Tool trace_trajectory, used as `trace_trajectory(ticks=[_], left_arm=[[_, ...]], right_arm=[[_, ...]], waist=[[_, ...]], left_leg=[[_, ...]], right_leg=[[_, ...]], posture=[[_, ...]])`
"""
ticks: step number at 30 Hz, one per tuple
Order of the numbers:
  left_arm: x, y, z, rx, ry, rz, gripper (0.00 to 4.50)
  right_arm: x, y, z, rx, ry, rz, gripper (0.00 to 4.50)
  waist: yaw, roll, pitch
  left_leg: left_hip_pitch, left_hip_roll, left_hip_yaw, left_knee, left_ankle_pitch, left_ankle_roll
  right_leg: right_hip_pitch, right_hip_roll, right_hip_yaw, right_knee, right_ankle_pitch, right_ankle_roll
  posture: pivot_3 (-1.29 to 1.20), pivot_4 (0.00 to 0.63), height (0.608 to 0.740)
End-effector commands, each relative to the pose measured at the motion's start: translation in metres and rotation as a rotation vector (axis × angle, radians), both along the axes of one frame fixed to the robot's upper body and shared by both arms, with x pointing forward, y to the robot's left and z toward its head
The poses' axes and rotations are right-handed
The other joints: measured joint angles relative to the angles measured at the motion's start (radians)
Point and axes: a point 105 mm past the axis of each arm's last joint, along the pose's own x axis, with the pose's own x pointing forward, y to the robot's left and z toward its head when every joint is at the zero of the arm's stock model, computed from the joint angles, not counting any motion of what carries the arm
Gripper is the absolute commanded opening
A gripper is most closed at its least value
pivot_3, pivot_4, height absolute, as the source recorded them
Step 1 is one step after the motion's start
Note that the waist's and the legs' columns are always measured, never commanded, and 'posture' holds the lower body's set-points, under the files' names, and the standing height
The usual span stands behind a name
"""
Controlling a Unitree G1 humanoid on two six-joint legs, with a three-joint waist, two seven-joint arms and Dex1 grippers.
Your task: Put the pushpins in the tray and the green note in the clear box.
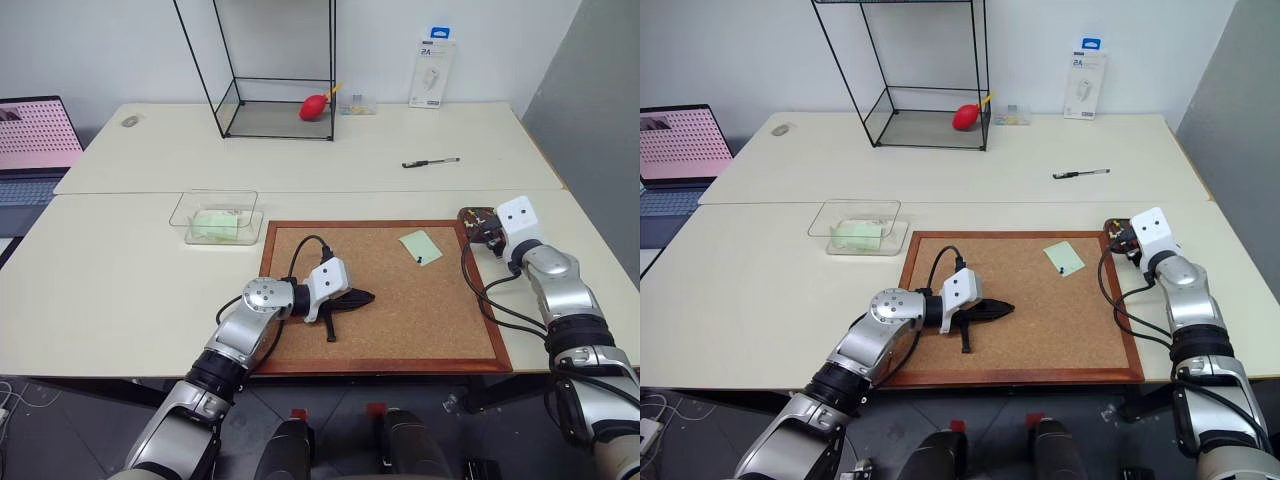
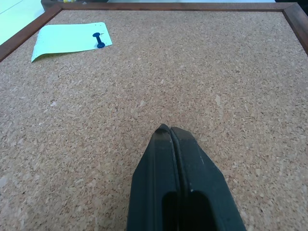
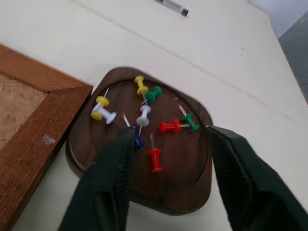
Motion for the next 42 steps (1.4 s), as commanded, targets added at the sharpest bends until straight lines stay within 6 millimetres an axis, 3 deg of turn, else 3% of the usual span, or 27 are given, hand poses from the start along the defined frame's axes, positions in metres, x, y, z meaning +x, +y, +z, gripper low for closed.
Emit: trace_trajectory(ticks=[1, 4, 12, 20, 26, 29, 36, 42], left_arm=[[-0.002, 0.014, -0.026, 0.094, 0.059, 0.045, 0.00], [-0.002, 0.015, -0.026, 0.093, 0.059, 0.047, 0.00], [-0.001, 0.017, -0.026, 0.097, 0.060, 0.047, 0.00], [0.000, 0.018, -0.026, 0.099, 0.060, 0.049, 0.00], [0.000, 0.021, -0.025, 0.100, 0.059, 0.055, 0.00], [-0.001, 0.023, -0.026, 0.101, 0.062, 0.060, 0.00], [-0.001, 0.025, -0.027, 0.105, 0.063, 0.064, 0.00], [-0.001, 0.027, -0.028, 0.110, 0.065, 0.068, 0.00]], right_arm=[[-0.008, 0.005, 0.043, 0.072, -0.136, 0.067, 2.91], [-0.028, 0.024, 0.048, 0.106, -0.158, 0.203, 2.91], [-0.072, 0.079, 0.013, 0.246, -0.051, 0.404, 2.91], [-0.071, 0.116, -0.009, 0.312, 0.023, 0.470, 2.91], [-0.064, 0.119, -0.020, 0.315, 0.048, 0.463, 2.91], [-0.061, 0.117, -0.024, 0.324, 0.059, 0.453, 2.53], [-0.060, 0.117, -0.024, 0.337, 0.059, 0.461, 1.04], [-0.062, 0.118, -0.020, 0.337, 0.057, 0.483, 0.02]], waist=[[0.000, 0.000, 0.000], [0.002, 0.000, 0.000], [-0.006, 0.000, 0.000], [-0.007, 0.001, -0.001], [-0.006, 0.001, -0.001], [-0.006, 0.001, -0.001], [-0.009, 0.001, -0.001], [-0.010, 0.001, -0.001]], left_leg=[[0.000, 0.000, 0.000, 0.000, 0.000, 0.000], [0.000, 0.000, -0.001, 0.000, 0.000, 0.000], [0.000, 0.001, 0.000, 0.000, 0.000, 0.000], [0.000, 0.001, -0.001, 0.000, 0.000, 0.000], [0.000, 0.001, -0.001, 0.000, 0.000, 0.000], [0.000, 0.001, -0.001, 0.000, 0.000, 0.000], [0.000, 0.001, -0.001, 0.000, 0.000, 0.000], [0.000, 0.001, -0.001, 0.000, 0.000, 0.000]], right_leg=[[0.000, 0.000, 0.000, 0.000, 0.000, 0.000], [0.000, 0.000, -0.001, 0.000, 0.000, 0.000], [0.000, 0.000, 0.000, 0.000, 0.000, 0.000], [0.000, 0.000, -0.001, 0.000, 0.000, 0.000], [0.000, 0.000, -0.001, 0.000, 0.000, 0.000], [0.000, 0.000, -0.001, 0.000, 0.000, 0.000], [0.000, 0.000, -0.001, 0.000, 0.000, 0.000], [0.000, 0.001, -0.001, 0.000, 0.000, 0.000]], posture=[[0.00, 0.150, 0.740], [0.00, 0.150, 0.740], [0.00, 0.150, 0.740], [0.00, 0.150, 0.740], [0.00, 0.150, 0.740], [0.00, 0.150, 0.740], [0.00, 0.150, 0.740], [0.00, 0.150, 0.740]])
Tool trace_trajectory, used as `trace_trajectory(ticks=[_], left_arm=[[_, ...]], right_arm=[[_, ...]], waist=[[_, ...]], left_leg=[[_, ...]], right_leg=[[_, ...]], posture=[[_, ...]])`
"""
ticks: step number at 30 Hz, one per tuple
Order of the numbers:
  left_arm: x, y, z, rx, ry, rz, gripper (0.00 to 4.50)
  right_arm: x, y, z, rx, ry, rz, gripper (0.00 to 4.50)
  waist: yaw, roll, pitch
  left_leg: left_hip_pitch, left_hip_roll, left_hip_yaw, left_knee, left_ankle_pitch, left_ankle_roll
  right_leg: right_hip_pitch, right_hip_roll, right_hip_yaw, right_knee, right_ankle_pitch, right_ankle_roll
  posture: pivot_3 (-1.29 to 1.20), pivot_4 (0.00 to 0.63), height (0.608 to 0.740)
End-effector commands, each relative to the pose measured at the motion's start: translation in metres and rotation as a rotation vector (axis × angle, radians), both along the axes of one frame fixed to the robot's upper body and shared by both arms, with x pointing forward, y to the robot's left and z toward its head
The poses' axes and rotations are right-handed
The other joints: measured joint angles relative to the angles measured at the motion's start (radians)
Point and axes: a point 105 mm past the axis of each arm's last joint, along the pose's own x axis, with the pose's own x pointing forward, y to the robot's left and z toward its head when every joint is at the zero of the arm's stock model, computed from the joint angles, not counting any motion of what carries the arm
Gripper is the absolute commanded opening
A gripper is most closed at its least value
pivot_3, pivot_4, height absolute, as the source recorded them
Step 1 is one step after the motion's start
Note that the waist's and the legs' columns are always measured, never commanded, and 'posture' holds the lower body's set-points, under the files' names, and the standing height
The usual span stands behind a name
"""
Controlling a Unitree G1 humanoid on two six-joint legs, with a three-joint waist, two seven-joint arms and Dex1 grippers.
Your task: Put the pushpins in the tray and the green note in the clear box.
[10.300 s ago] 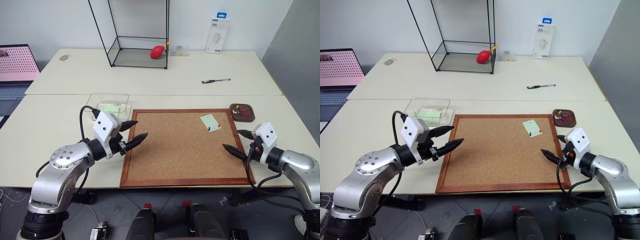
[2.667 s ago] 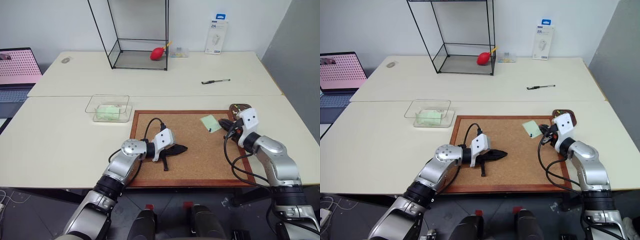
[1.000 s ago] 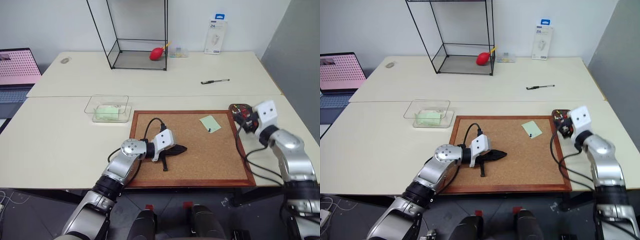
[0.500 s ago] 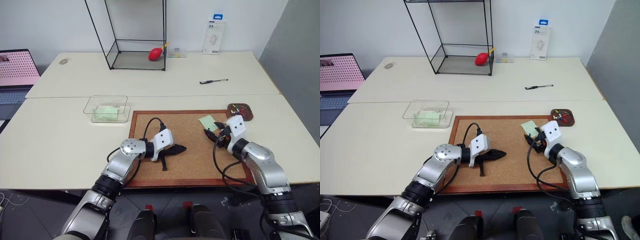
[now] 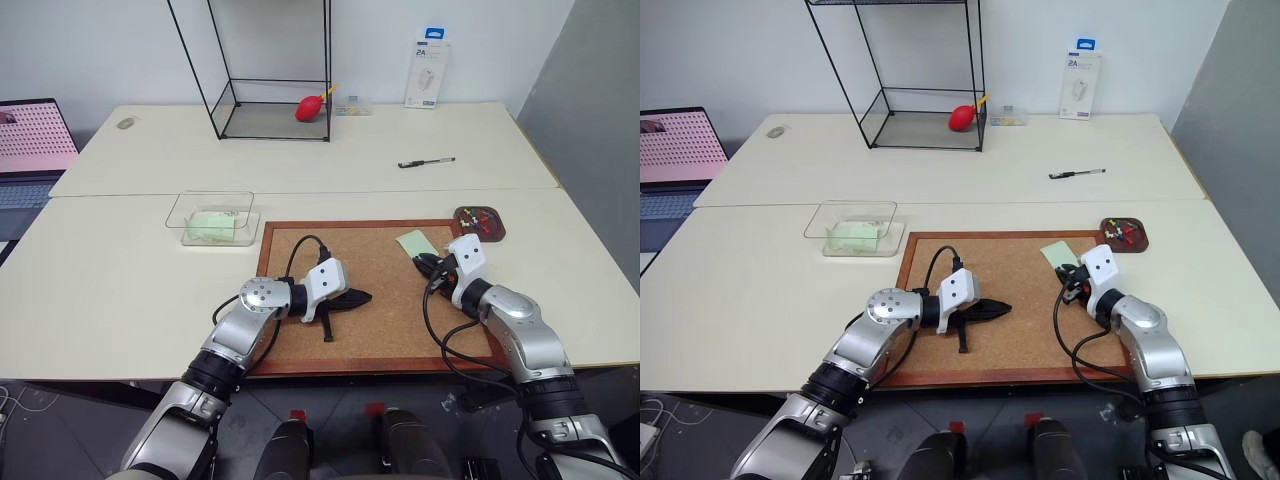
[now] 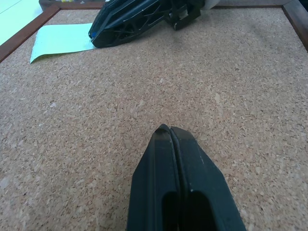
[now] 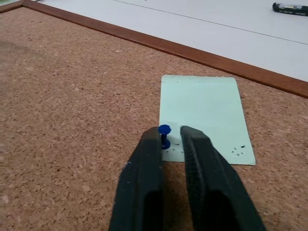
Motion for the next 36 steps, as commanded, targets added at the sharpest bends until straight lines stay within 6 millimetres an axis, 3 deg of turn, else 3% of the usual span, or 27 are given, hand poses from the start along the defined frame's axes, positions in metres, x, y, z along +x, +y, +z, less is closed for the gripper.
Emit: trace_trajectory(ticks=[1, 10, 15, 24, 25, 30, 36], left_arm=[[-0.002, 0.022, -0.027, 0.096, 0.071, 0.061, 0.00], [0.000, 0.023, -0.027, 0.085, 0.069, 0.086, 0.00], [0.008, 0.022, -0.021, 0.047, 0.058, 0.131, 0.00], [0.035, 0.018, 0.042, -0.246, 0.070, 0.277, 0.00], [0.036, 0.019, 0.048, -0.261, 0.057, 0.273, 0.36], [0.038, 0.022, 0.064, -0.334, 0.083, 0.290, 1.12], [0.034, 0.016, 0.080, -0.417, 0.154, 0.283, 2.32]], right_arm=[[0.002, -0.002, 0.022, 0.014, -0.073, 0.011, 0.02], [-0.012, 0.014, 0.069, 0.005, -0.212, 0.119, 0.02], [-0.018, 0.019, 0.080, -0.060, -0.269, 0.160, 0.02], [-0.018, 0.022, 0.088, -0.111, -0.333, 0.179, 0.02], [-0.019, 0.023, 0.089, -0.112, -0.334, 0.183, 0.00], [-0.019, 0.026, 0.089, -0.133, -0.350, 0.206, 0.00], [-0.022, 0.033, 0.094, -0.211, -0.441, 0.244, 0.00]], waist=[[0.000, 0.000, 0.000], [-0.004, 0.000, 0.000], [-0.004, -0.001, 0.000], [-0.003, -0.002, 0.001], [-0.003, -0.002, 0.001], [0.005, -0.003, 0.002], [0.009, -0.004, 0.002]], left_leg=[[0.000, 0.000, 0.000, 0.000, 0.000, 0.000], [-0.001, 0.000, 0.000, 0.000, 0.000, 0.000], [0.000, 0.000, -0.001, 0.000, 0.000, 0.000], [-0.001, 0.000, -0.001, 0.000, 0.000, 0.000], [-0.002, 0.000, -0.001, 0.000, 0.000, 0.000], [-0.004, -0.001, -0.001, -0.001, 0.000, 0.000], [-0.004, -0.001, -0.001, -0.001, 0.000, 0.000]], right_leg=[[0.000, 0.000, 0.000, 0.000, 0.000, 0.000], [-0.001, 0.000, 0.000, 0.000, 0.000, 0.000], [0.000, 0.000, 0.000, 0.000, 0.000, 0.000], [-0.001, 0.000, -0.001, 0.000, 0.000, 0.000], [-0.001, 0.000, -0.001, 0.000, 0.000, 0.000], [-0.002, -0.001, -0.001, -0.002, 0.000, 0.000], [-0.002, -0.001, -0.001, -0.002, 0.000, 0.000]], posture=[[0.00, 0.150, 0.740], [0.00, 0.150, 0.740], [0.00, 0.150, 0.740], [0.00, 0.150, 0.740], [0.00, 0.150, 0.740], [0.00, 0.150, 0.740], [0.00, 0.150, 0.740]])
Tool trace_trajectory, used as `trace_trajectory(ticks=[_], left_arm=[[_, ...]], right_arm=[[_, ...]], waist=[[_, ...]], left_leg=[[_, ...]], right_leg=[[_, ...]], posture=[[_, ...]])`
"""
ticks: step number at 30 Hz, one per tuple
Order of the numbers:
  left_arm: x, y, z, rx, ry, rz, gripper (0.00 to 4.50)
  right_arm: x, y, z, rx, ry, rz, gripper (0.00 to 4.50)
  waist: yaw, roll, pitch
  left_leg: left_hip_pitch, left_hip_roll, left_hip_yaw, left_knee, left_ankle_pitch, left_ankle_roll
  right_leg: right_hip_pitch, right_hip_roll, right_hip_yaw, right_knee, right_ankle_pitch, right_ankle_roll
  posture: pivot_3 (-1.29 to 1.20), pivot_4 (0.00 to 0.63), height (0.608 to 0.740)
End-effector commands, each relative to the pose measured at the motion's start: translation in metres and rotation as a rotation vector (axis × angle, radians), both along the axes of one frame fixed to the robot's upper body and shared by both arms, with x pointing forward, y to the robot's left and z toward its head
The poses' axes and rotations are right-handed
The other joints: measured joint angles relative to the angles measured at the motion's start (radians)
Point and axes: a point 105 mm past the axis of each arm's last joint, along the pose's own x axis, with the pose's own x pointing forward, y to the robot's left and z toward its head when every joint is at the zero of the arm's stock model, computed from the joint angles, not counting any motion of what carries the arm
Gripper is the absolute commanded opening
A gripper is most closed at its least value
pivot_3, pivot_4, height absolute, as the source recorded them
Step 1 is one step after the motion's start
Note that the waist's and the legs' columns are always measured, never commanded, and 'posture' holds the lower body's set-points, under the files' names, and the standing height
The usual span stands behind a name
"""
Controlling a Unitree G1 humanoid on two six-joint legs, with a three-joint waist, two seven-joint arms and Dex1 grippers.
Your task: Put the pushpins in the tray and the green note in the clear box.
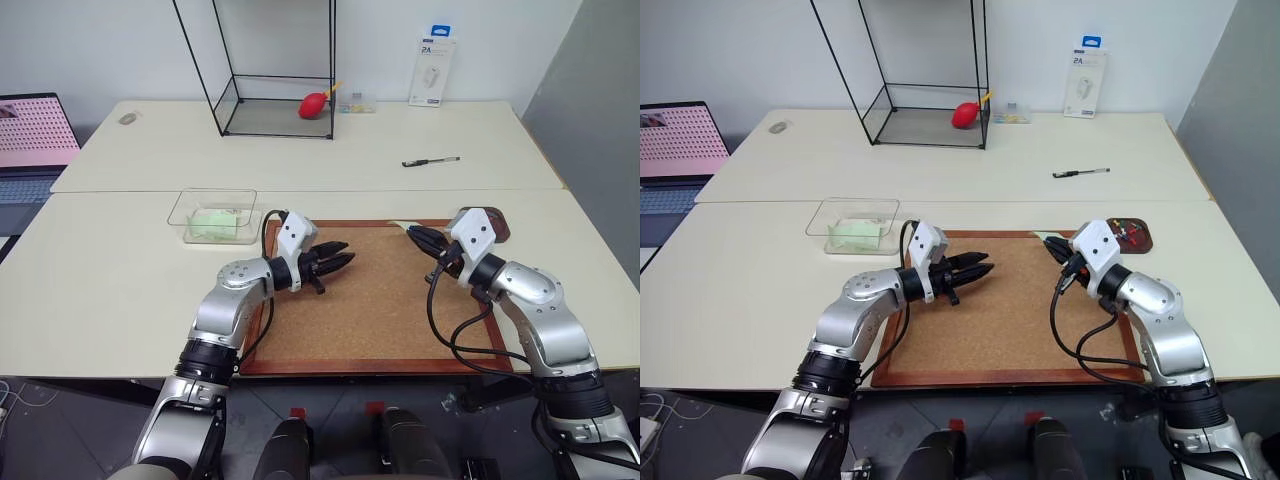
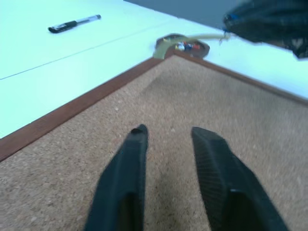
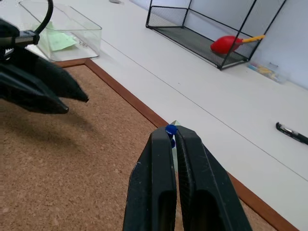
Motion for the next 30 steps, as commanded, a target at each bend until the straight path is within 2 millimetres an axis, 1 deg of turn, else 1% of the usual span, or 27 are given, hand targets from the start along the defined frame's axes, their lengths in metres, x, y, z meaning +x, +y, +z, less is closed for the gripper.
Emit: trace_trajectory(ticks=[1, 7, 11, 16, 20, 24, 30], left_arm=[[-0.003, -0.009, 0.029, -0.090, -0.022, -0.024, 2.53], [-0.010, -0.021, 0.042, -0.234, 0.116, -0.046, 3.78], [-0.006, -0.029, 0.049, -0.352, 0.237, -0.021, 4.46], [-0.003, -0.038, 0.055, -0.474, 0.397, -0.048, 4.46], [0.002, -0.045, 0.053, -0.518, 0.481, -0.054, 4.46], [0.002, -0.053, 0.048, -0.531, 0.543, -0.072, 4.46], [0.004, -0.057, 0.043, -0.531, 0.567, -0.065, 4.46]], right_arm=[[-0.006, 0.008, 0.023, -0.074, -0.170, 0.053, 0.00], [-0.012, 0.013, 0.019, -0.224, -0.302, 0.105, 0.00], [-0.014, 0.014, 0.016, -0.344, -0.407, 0.134, 0.00], [-0.013, 0.014, 0.017, -0.413, -0.494, 0.147, 0.00], [-0.012, 0.015, 0.017, -0.422, -0.515, 0.148, 0.00], [-0.011, 0.017, 0.019, -0.417, -0.524, 0.145, 0.00], [-0.012, 0.017, 0.020, -0.406, -0.519, 0.138, 0.00]], waist=[[0.001, -0.001, 0.001], [0.002, -0.001, 0.001], [0.003, -0.002, 0.002], [0.004, -0.003, 0.002], [0.003, -0.003, 0.002], [0.005, -0.004, 0.002], [0.005, -0.004, 0.002]], left_leg=[[0.000, 0.000, 0.000, 0.000, 0.000, 0.000], [0.000, 0.000, 0.000, 0.000, 0.000, 0.000], [0.000, 0.000, 0.000, 0.000, 0.000, 0.000], [0.000, 0.000, 0.000, 0.000, 0.000, 0.000], [0.000, 0.000, 0.000, 0.000, 0.000, -0.001], [0.000, -0.001, 0.001, 0.000, 0.000, -0.001], [0.001, -0.001, 0.001, 0.000, 0.000, -0.001]], right_leg=[[0.000, 0.000, 0.000, 0.000, 0.000, 0.000], [0.000, 0.000, 0.000, 0.000, 0.000, 0.000], [0.000, 0.000, 0.000, 0.000, 0.000, 0.000], [0.000, 0.000, 0.000, 0.000, 0.000, 0.000], [0.000, 0.000, 0.001, 0.000, 0.000, 0.000], [0.000, 0.000, 0.001, 0.000, 0.000, 0.000], [0.000, 0.000, 0.001, 0.000, 0.000, 0.000]], posture=[[0.00, 0.150, 0.740], [0.00, 0.150, 0.740], [0.00, 0.150, 0.740], [0.00, 0.150, 0.740], [0.00, 0.150, 0.740], [0.00, 0.150, 0.740], [0.00, 0.150, 0.740]])
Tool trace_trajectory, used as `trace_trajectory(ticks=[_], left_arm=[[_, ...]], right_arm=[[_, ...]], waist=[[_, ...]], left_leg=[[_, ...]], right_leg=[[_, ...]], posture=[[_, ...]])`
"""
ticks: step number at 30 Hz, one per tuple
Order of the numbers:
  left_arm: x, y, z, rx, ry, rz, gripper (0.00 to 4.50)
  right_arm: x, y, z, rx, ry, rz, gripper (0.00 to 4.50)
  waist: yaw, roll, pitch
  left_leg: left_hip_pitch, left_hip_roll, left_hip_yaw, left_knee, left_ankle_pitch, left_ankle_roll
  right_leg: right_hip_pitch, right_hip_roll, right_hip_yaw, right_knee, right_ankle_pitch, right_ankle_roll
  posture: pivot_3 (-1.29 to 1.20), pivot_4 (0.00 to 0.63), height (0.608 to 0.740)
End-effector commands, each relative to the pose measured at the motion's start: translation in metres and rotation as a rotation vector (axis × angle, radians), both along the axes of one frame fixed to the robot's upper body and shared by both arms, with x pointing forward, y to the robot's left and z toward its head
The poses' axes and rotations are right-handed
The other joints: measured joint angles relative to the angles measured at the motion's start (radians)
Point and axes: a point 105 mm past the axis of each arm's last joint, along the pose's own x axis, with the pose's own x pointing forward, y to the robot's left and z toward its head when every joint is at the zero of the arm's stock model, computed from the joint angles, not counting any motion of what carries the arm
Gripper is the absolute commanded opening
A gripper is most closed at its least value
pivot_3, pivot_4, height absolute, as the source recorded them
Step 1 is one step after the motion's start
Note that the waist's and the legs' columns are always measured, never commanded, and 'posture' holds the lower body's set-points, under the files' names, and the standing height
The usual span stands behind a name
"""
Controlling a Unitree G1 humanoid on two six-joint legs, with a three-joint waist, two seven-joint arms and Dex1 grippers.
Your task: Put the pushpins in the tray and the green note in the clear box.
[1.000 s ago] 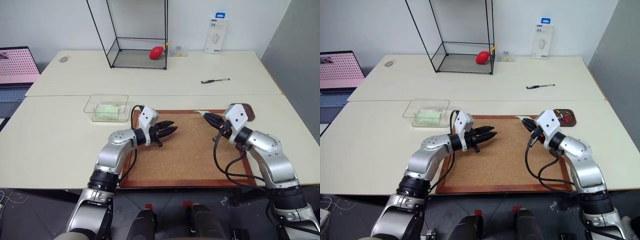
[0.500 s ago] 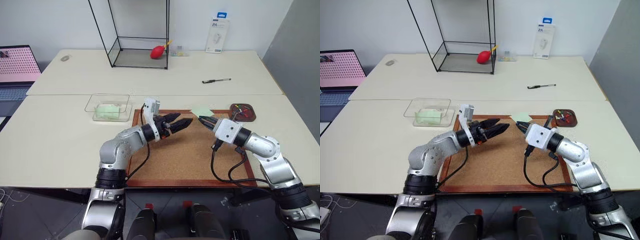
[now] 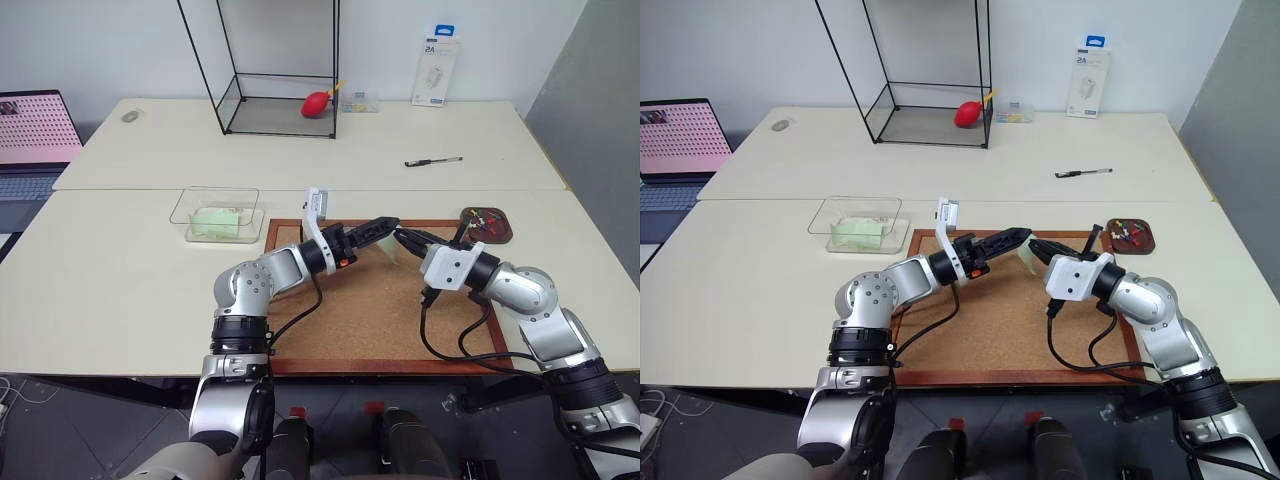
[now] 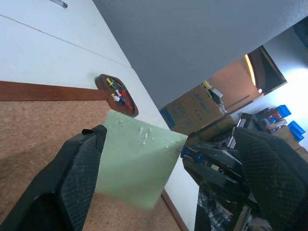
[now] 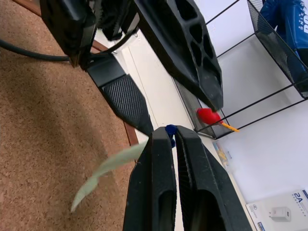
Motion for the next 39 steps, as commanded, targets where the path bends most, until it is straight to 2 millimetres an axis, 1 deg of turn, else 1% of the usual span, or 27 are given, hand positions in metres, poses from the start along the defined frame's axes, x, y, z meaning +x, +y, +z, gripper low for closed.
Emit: trace_trajectory(ticks=[1, 4, 9, 12, 14, 16, 19, 22, 32, 37, 39], left_arm=[[0.000, -0.004, 0.007, -0.008, -0.026, -0.016, 4.46], [0.000, 0.002, 0.001, 0.046, -0.063, -0.012, 4.46], [0.000, 0.025, -0.011, 0.171, -0.187, -0.001, 4.46], [0.000, 0.034, -0.015, 0.201, -0.232, -0.004, 4.46], [0.000, 0.036, -0.015, 0.205, -0.251, -0.006, 4.46], [-0.001, 0.034, -0.012, 0.192, -0.270, -0.019, 4.46], [-0.006, 0.025, -0.006, 0.169, -0.317, -0.061, 4.46], [-0.007, 0.019, -0.005, 0.166, -0.336, -0.081, 4.46], [0.006, 0.000, -0.007, 0.181, -0.363, -0.087, 4.46], [0.008, -0.003, -0.005, 0.166, -0.379, -0.085, 4.46], [0.009, -0.003, -0.003, 0.157, -0.381, -0.081, 4.11]], right_arm=[[-0.001, 0.002, 0.012, 0.017, -0.047, 0.006, 0.00], [-0.001, 0.002, 0.014, 0.034, -0.044, 0.002, 0.00], [0.000, 0.004, 0.021, 0.067, -0.055, 0.005, 0.00], [0.000, 0.005, 0.024, 0.083, -0.055, 0.010, 0.00], [0.000, 0.006, 0.024, 0.090, -0.052, 0.013, 0.00], [0.000, 0.006, 0.026, 0.098, -0.050, 0.015, 0.00], [0.001, 0.007, 0.028, 0.110, -0.048, 0.018, 0.00], [0.001, 0.008, 0.029, 0.116, -0.046, 0.021, 0.00], [0.001, 0.011, 0.033, 0.143, -0.033, 0.021, 0.00], [0.002, 0.012, 0.033, 0.152, -0.027, 0.020, 0.00], [0.002, 0.012, 0.032, 0.155, -0.025, 0.019, 0.00]], waist=[[0.000, 0.000, 0.000], [0.000, 0.000, 0.000], [-0.001, 0.000, 0.000], [0.000, 0.000, 0.000], [0.002, 0.000, 0.000], [0.003, 0.000, 0.000], [0.003, 0.000, 0.000], [0.003, 0.000, 0.000], [0.001, 0.000, 0.000], [0.001, 0.000, 0.000], [0.001, 0.000, 0.000]], left_leg=[[0.000, 0.000, 0.000, 0.000, 0.000, 0.000], [0.000, 0.000, 0.000, 0.000, 0.000, 0.000], [0.001, 0.000, 0.000, 0.000, 0.000, 0.000], [0.001, 0.000, 0.001, 0.000, 0.000, 0.000], [0.000, 0.000, 0.000, 0.000, 0.000, 0.000], [0.000, 0.000, 0.000, 0.000, 0.000, 0.000], [0.000, 0.000, 0.000, 0.000, 0.000, 0.000], [0.000, 0.000, 0.000, 0.000, 0.000, 0.000], [0.000, 0.000, 0.000, 0.000, 0.000, 0.000], [0.000, 0.000, 0.000, 0.000, 0.000, 0.000], [0.000, 0.000, 0.000, 0.000, 0.000, 0.000]], right_leg=[[0.000, 0.000, 0.000, 0.000, 0.000, 0.000], [0.000, 0.000, 0.000, 0.000, 0.000, 0.000], [0.000, 0.000, 0.000, 0.000, 0.000, 0.000], [0.000, 0.000, 0.001, 0.001, 0.000, 0.000], [0.000, 0.000, 0.000, 0.000, 0.000, 0.000], [0.000, 0.000, 0.000, 0.000, 0.000, 0.000], [0.000, -0.001, 0.000, 0.000, 0.000, 0.000], [0.000, -0.001, 0.000, 0.000, 0.000, 0.000], [0.000, 0.000, 0.000, 0.000, 0.000, 0.000], [0.000, 0.000, 0.000, 0.000, 0.000, 0.000], [0.000, 0.000, 0.000, 0.000, 0.000, 0.000]], posture=[[0.00, 0.150, 0.740], [0.00, 0.150, 0.740], [0.00, 0.150, 0.740], [0.00, 0.150, 0.740], [0.00, 0.150, 0.740], [0.00, 0.150, 0.740], [0.00, 0.150, 0.740], [0.00, 0.150, 0.740], [0.00, 0.150, 0.740], [0.00, 0.150, 0.740], [0.00, 0.150, 0.740]])
